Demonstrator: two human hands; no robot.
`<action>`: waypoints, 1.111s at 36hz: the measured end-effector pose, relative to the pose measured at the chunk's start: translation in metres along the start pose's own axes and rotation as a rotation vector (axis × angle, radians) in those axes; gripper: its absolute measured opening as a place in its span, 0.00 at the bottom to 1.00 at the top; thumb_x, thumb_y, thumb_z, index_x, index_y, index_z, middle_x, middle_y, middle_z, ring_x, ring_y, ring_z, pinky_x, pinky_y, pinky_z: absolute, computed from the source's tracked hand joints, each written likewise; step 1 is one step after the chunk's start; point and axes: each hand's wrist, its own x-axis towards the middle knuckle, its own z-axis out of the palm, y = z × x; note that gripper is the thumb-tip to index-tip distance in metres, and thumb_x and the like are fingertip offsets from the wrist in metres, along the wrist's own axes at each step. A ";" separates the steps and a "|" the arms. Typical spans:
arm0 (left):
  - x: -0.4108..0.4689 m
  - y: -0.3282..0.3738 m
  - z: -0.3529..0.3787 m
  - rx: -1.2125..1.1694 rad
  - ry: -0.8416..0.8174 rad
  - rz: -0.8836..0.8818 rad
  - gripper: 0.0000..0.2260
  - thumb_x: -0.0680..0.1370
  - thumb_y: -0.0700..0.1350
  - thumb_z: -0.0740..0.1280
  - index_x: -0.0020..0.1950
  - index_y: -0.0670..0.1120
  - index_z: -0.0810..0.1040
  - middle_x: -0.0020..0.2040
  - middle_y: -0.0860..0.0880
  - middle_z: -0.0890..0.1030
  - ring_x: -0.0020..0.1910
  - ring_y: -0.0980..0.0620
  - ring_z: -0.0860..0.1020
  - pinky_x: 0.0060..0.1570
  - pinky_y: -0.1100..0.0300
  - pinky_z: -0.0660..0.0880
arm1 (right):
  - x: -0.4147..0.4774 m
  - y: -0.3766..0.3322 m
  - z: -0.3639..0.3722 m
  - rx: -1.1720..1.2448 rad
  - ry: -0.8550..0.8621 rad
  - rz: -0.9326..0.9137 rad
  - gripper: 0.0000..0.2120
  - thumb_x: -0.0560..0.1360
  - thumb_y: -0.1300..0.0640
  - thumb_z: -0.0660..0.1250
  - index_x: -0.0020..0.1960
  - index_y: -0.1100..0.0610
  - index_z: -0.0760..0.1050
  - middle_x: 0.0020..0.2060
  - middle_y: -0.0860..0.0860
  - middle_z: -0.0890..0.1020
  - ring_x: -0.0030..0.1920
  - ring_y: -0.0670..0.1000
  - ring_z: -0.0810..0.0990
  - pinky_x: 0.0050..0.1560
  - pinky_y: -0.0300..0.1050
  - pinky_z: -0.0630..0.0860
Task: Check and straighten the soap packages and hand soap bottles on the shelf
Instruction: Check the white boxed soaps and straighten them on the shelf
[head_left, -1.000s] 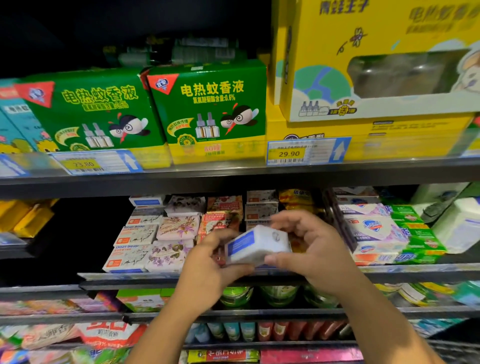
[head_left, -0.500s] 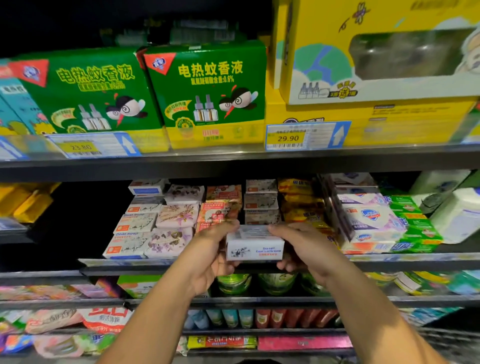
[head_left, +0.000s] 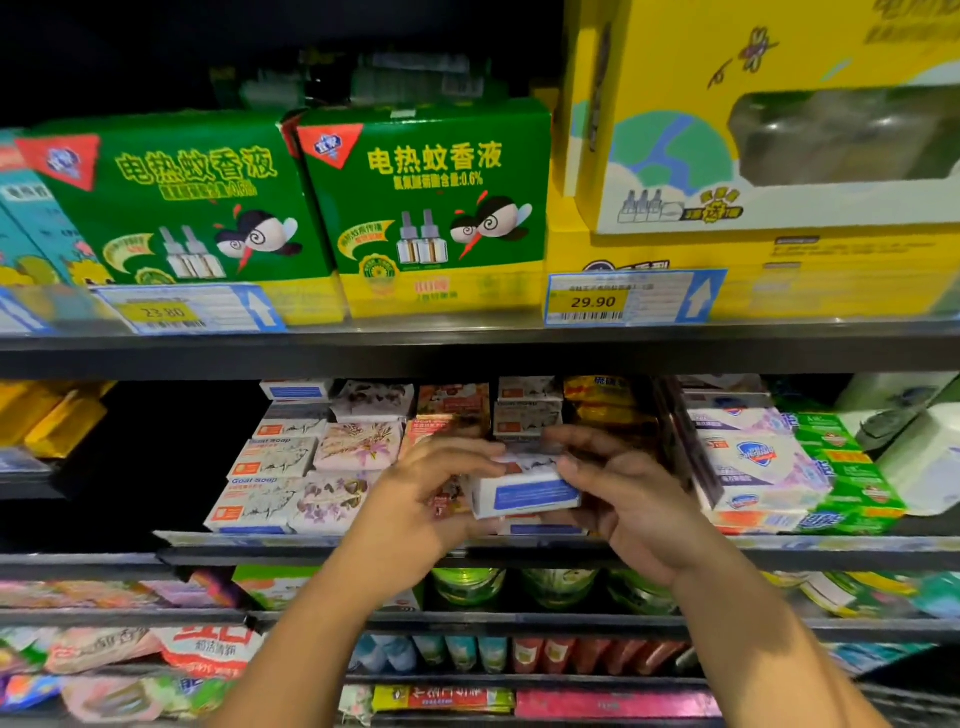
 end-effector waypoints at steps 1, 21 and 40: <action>-0.001 0.000 -0.002 -0.005 -0.054 -0.039 0.26 0.66 0.55 0.79 0.61 0.63 0.77 0.64 0.65 0.74 0.68 0.59 0.72 0.67 0.55 0.71 | 0.001 0.000 -0.001 -0.029 -0.004 -0.027 0.23 0.70 0.59 0.70 0.64 0.56 0.76 0.57 0.58 0.84 0.55 0.59 0.84 0.50 0.54 0.84; -0.009 -0.022 -0.078 0.686 -0.095 -0.241 0.45 0.63 0.74 0.60 0.74 0.50 0.69 0.65 0.50 0.74 0.65 0.50 0.69 0.62 0.64 0.62 | 0.047 0.019 0.078 -0.463 -0.058 -0.119 0.15 0.81 0.54 0.63 0.62 0.37 0.79 0.61 0.44 0.82 0.63 0.46 0.79 0.67 0.51 0.74; 0.014 -0.156 -0.193 0.218 0.016 -0.593 0.22 0.72 0.47 0.77 0.64 0.48 0.76 0.56 0.43 0.81 0.48 0.43 0.80 0.43 0.56 0.80 | 0.121 0.060 0.161 -1.623 -0.017 -0.015 0.36 0.79 0.31 0.53 0.81 0.41 0.44 0.80 0.43 0.38 0.80 0.52 0.37 0.79 0.54 0.44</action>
